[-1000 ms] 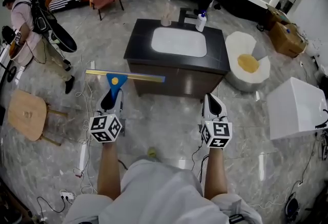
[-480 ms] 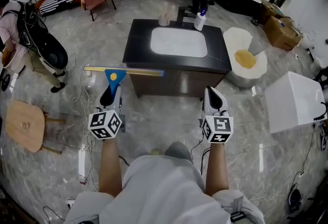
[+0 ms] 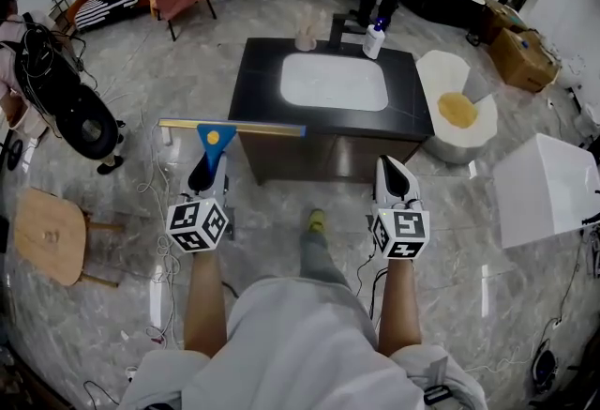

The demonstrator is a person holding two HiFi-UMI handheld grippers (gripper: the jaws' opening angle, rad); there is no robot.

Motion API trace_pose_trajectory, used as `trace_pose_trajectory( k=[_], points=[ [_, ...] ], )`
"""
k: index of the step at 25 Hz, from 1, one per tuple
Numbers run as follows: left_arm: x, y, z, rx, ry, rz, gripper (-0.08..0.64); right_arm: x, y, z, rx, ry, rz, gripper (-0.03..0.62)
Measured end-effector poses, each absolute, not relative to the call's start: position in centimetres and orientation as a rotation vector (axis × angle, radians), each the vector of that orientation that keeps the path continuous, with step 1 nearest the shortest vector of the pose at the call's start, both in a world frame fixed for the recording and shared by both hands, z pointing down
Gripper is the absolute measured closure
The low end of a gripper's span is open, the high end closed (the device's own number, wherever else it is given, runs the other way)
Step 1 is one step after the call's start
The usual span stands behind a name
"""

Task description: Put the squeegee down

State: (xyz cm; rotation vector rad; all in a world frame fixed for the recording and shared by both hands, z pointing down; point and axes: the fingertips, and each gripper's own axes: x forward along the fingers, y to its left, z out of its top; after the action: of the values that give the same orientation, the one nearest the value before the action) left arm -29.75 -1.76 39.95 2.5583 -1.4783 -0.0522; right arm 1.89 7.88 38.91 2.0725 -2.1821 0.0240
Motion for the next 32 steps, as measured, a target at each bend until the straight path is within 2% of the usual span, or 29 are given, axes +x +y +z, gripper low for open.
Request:
trace_pose_trajectory(
  k=[8,26,32],
  points=[
    [-27.2,-8.7,40.8,2.543,-1.506,-0.011,0.43,4.7,0.0,39.9,2.042,-2.215,0.042,0.589],
    [-16.9,-33.3,44.2,2.421,-1.59,0.126,0.43,16.7,-27.2,42.4,1.932,-2.251,0.107,0.589],
    [-14.5,-38.8,44.7,2.405,-1.628,0.167,0.428,19.3,-32.9,43.8,1.893,-2.269,0.145,0.589]
  ],
)
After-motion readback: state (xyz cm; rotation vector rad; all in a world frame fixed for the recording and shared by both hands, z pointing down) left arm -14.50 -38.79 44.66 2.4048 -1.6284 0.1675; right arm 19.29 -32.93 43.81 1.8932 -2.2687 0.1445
